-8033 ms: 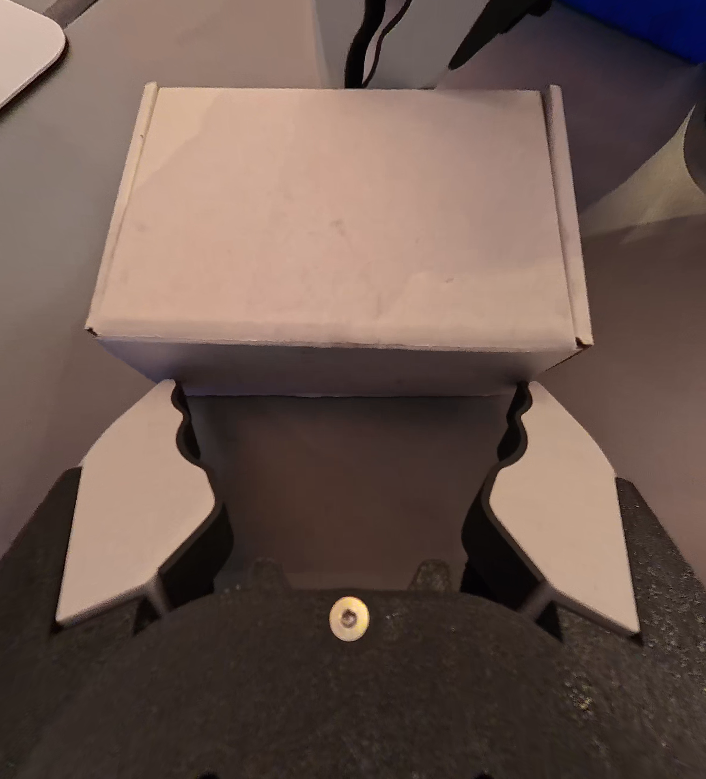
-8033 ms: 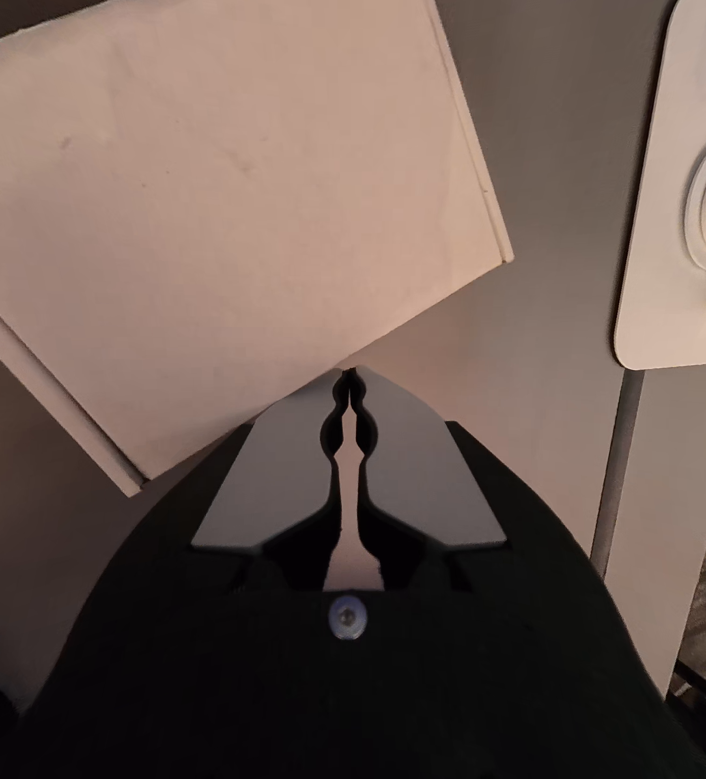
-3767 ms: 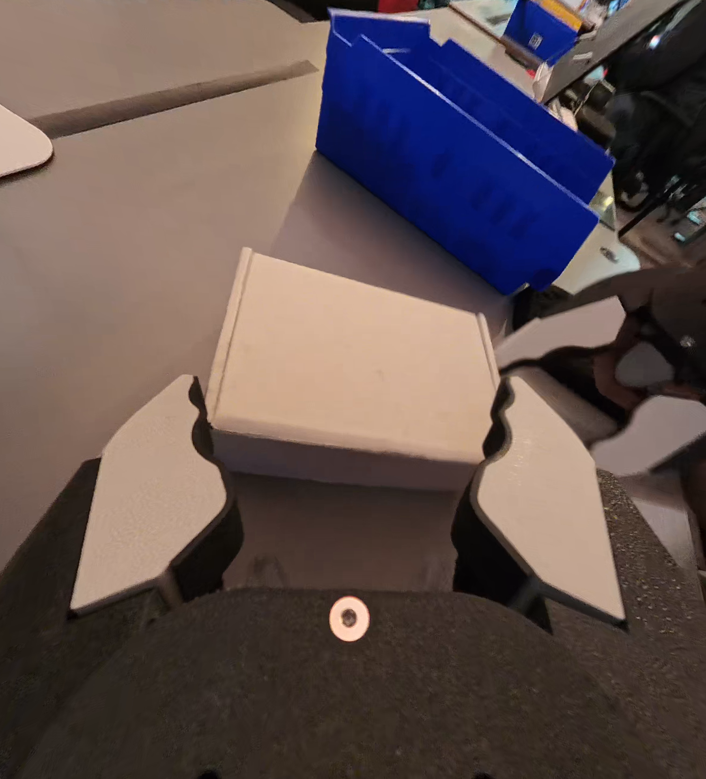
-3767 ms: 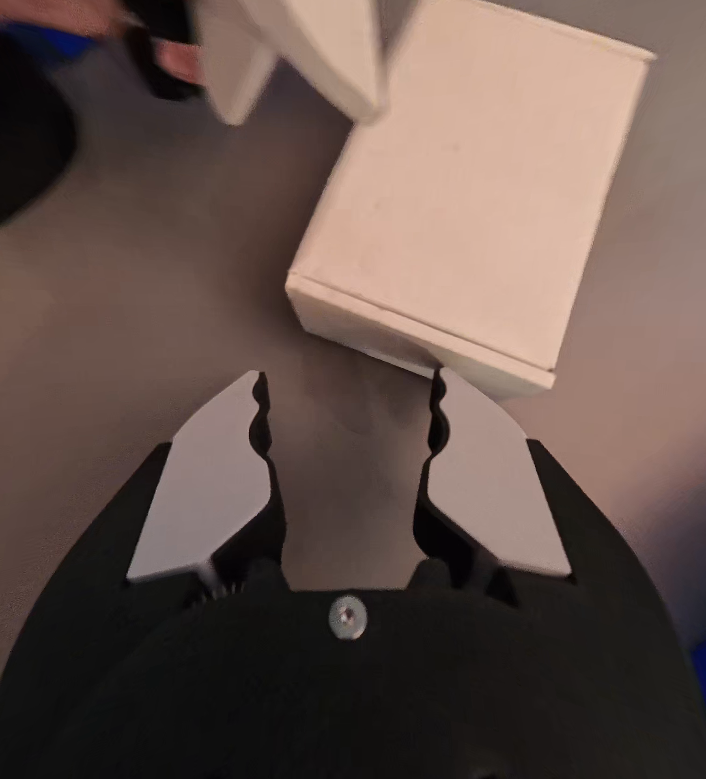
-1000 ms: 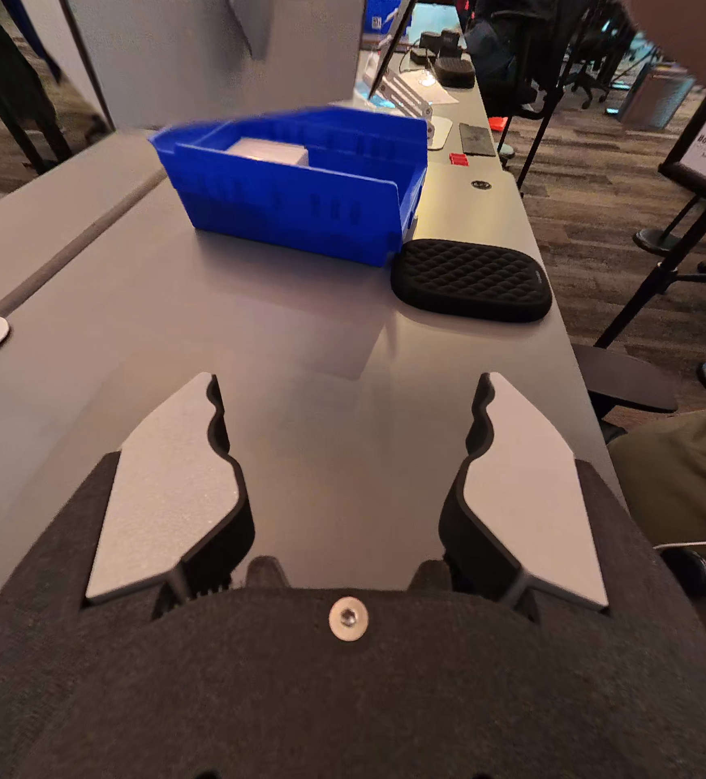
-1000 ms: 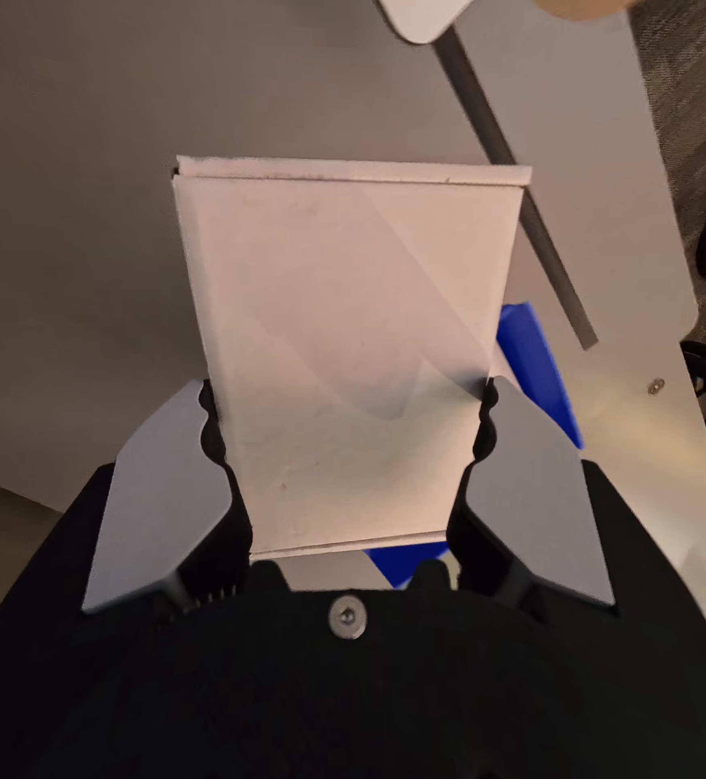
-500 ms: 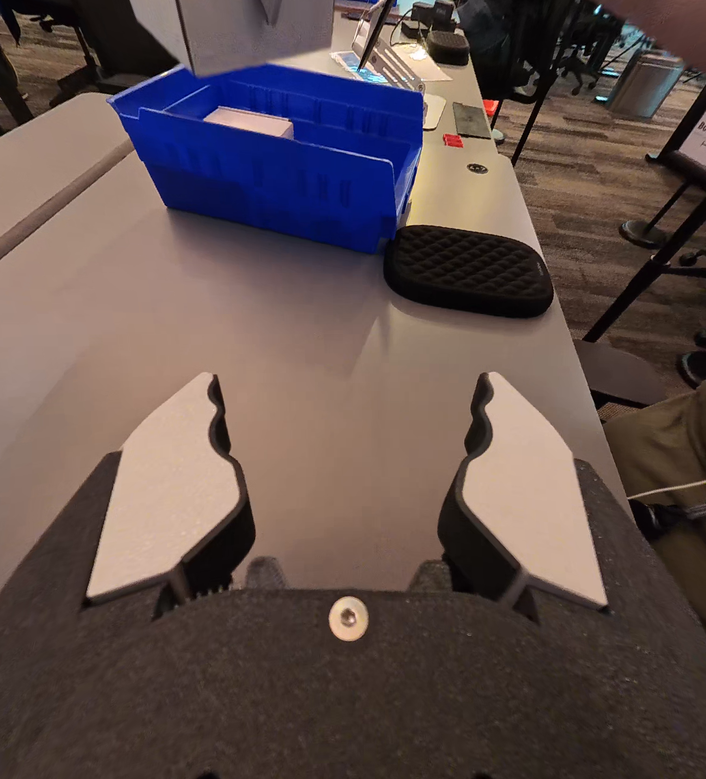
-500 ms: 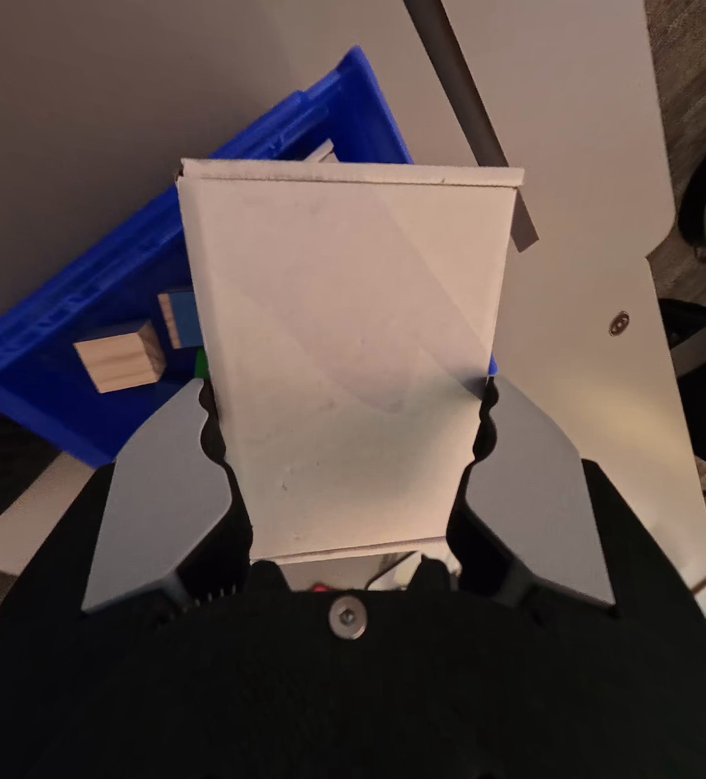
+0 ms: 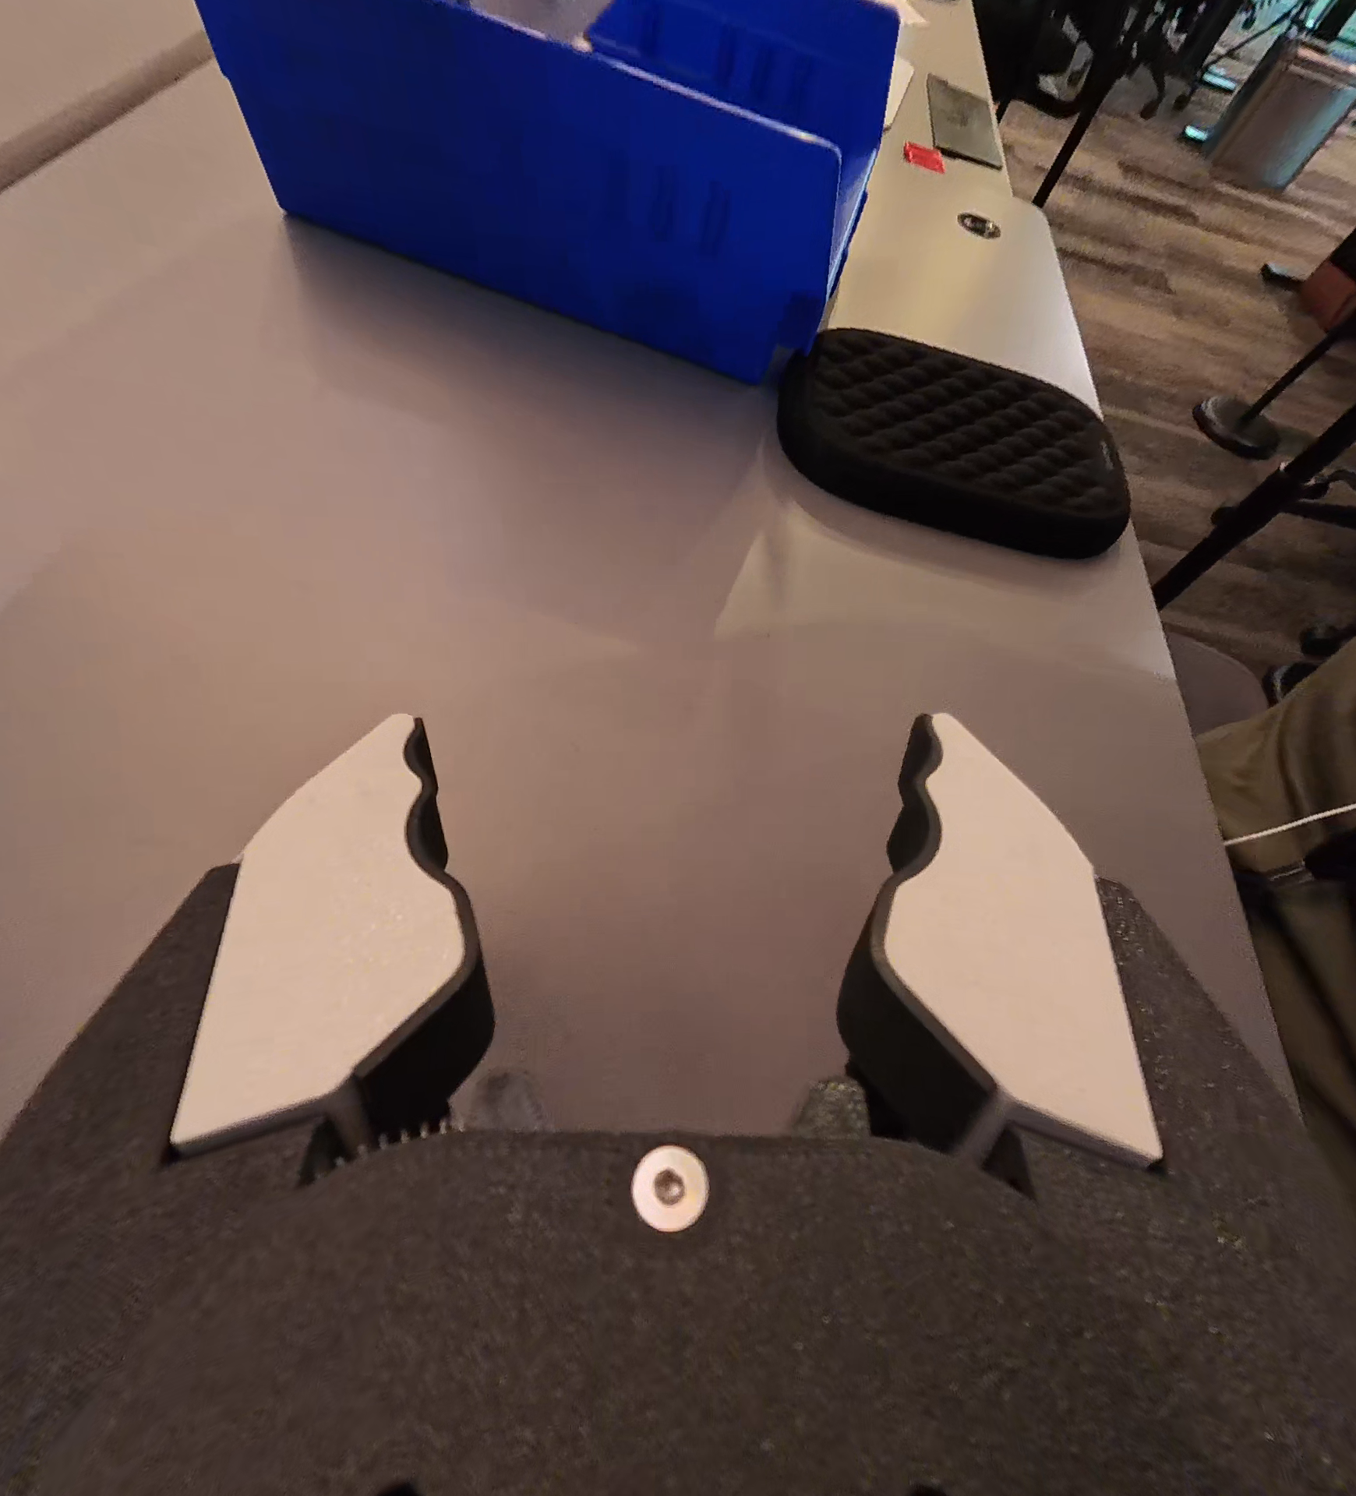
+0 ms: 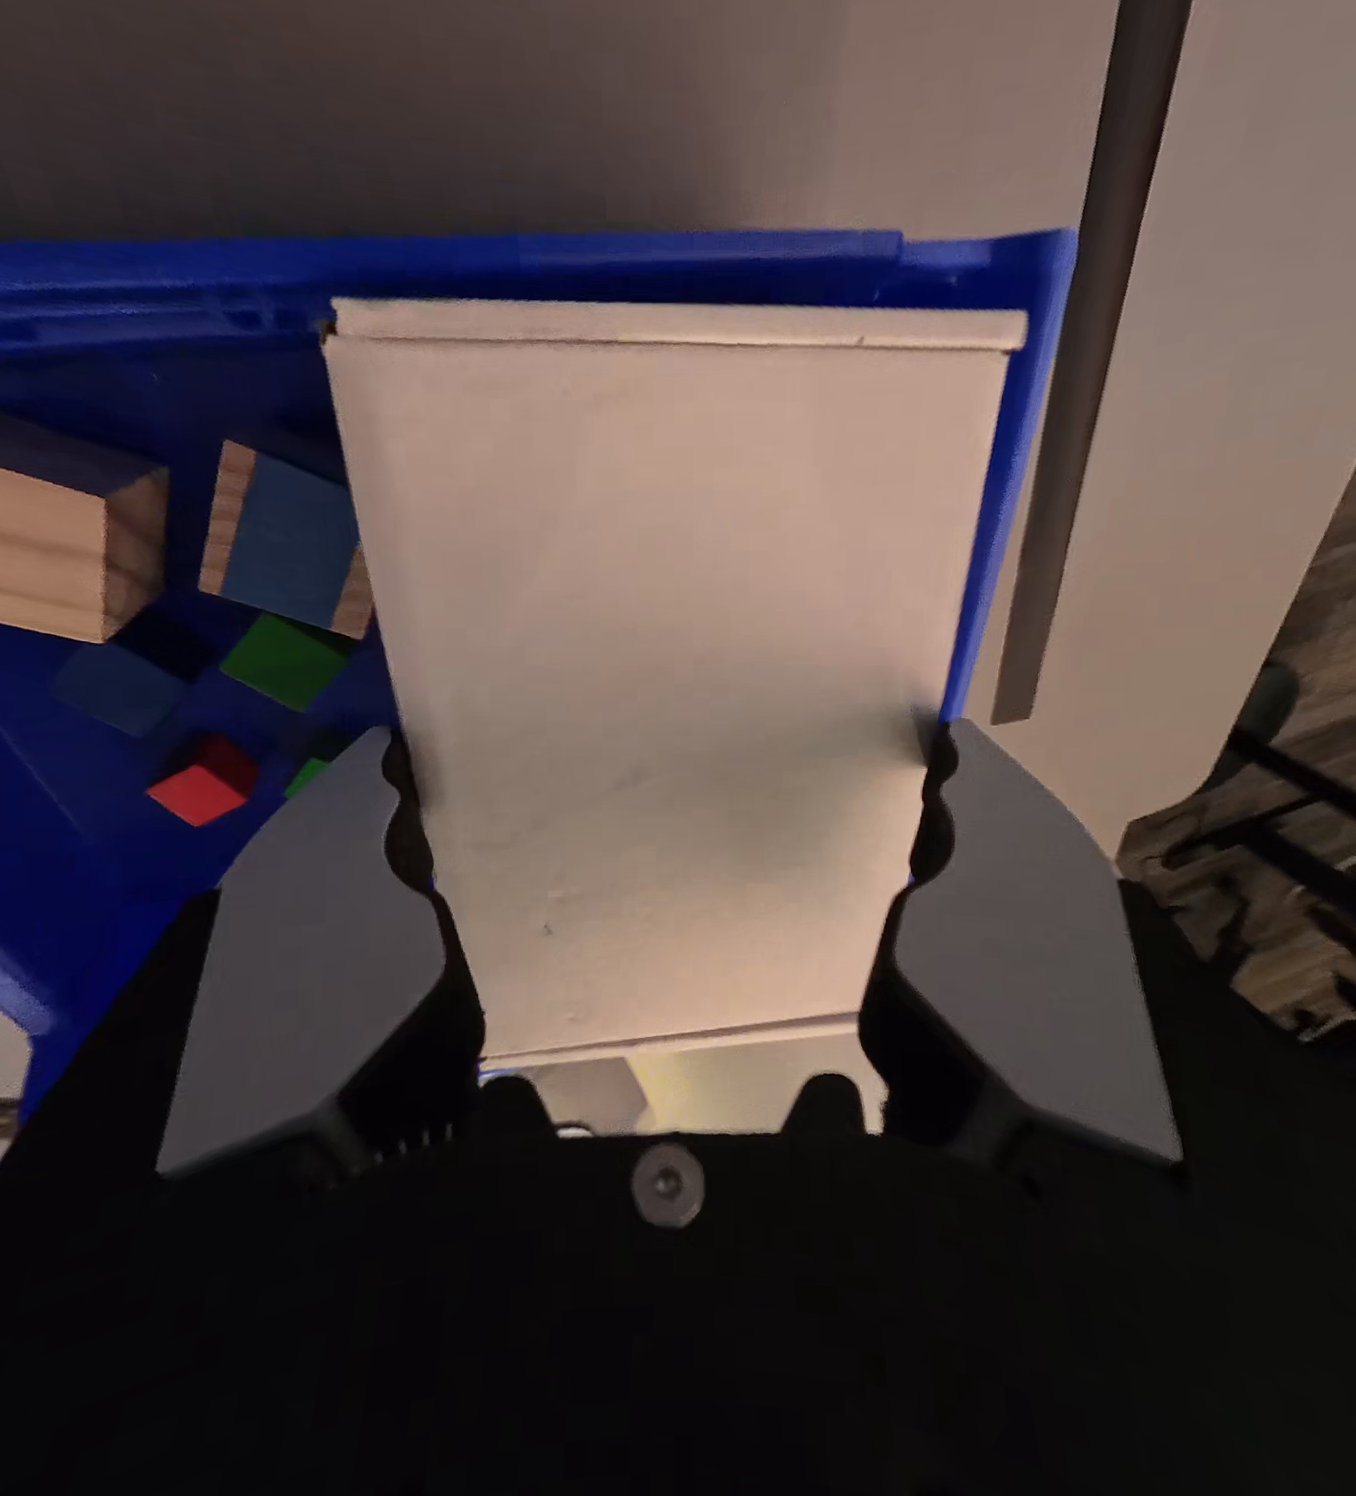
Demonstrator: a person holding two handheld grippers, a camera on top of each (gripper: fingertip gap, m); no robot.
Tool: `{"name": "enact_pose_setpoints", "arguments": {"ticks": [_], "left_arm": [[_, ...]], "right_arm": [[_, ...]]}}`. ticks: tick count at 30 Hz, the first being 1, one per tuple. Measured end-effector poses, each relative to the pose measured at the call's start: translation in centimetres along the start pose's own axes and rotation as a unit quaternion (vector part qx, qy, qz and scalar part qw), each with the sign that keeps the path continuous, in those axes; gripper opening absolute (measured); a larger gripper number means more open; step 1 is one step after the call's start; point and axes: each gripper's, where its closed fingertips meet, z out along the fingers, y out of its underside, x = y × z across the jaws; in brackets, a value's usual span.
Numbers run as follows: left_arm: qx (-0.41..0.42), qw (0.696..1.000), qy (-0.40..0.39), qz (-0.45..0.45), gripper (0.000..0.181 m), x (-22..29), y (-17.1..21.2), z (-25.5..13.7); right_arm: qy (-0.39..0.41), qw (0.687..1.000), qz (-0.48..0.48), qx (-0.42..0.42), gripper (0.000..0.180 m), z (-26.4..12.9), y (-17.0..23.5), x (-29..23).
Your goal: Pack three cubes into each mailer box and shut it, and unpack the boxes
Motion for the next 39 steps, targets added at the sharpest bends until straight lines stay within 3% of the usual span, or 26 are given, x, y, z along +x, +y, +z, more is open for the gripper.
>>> {"name": "enact_pose_setpoints", "arguments": {"ticks": [9,11,13,15,18,20,23,25,28,30,33,35,36,38,39], "left_arm": [[-0.012,1.0,0.015,0.0,0.111,0.5,0.4,0.8],[0.0,1.0,0.022,0.002,0.112,0.9,-0.3,0.7],[0.021,0.999,0.026,0.01,0.112,1.5,-1.4,0.3],[0.053,0.998,0.026,0.019,0.112,2.1,-3.1,-0.4],[0.123,0.992,0.014,0.028,0.113,2.5,-6.3,-2.3],[0.171,0.985,-0.002,0.02,0.112,2.2,-8.9,-4.1],[0.167,0.985,-0.037,0.038,0.111,1.7,-11.6,-7.8],[0.147,0.974,-0.152,0.086,0.108,-0.5,-13.6,-11.7],[0.169,0.922,-0.316,0.148,0.108,-2.6,-17.0,-19.4],[0.164,0.893,-0.393,0.147,0.11,-3.8,-17.1,-23.9],[0.125,0.851,-0.503,0.08,0.103,-7.5,-12.9,-29.8],[0.036,0.834,-0.551,0.022,0.102,-10.6,-7.0,-32.7],[-0.016,0.817,-0.575,-0.027,0.109,-12.2,-3.7,-34.6],[-0.066,0.77,-0.62,-0.135,0.112,-14.1,1.6,-38.4],[-0.078,0.765,-0.616,-0.172,0.114,-14.5,3.5,-39.2]], "right_arm": [[0.037,0.996,-0.017,-0.073,0.111,0.6,2.4,0.9],[0.087,0.996,-0.006,-0.028,0.111,-2.0,1.0,1.6],[0.16,0.982,0.043,0.095,0.103,-7.1,-1.9,2.7],[0.249,0.928,0.118,0.252,0.095,-13.8,-3.7,3.9],[0.349,0.789,0.262,0.433,0.093,-21.1,-1.7,4.2],[0.4,0.702,0.333,0.486,0.092,-22.7,1.2,3.1],[0.439,0.64,0.395,0.492,0.08,-22.3,4.4,1.7],[0.41,0.649,0.434,0.471,0.078,-20.6,5.2,1.4],[0.232,0.71,0.539,0.39,0.071,-13.8,4.2,-0.5],[0.207,0.741,0.552,0.32,0.073,-10.0,4.5,-1.0],[0.209,0.747,0.598,0.2,0.075,-6.5,8.1,-1.5],[0.177,0.73,0.639,0.167,0.075,-5.0,9.7,-2.8],[0.169,0.72,0.655,0.155,0.074,-4.5,10.6,-3.3],[0.155,0.706,0.677,0.141,0.069,-3.5,11.8,-4.2],[0.138,0.701,0.687,0.131,0.068,-2.9,12.1,-5.0]]}}
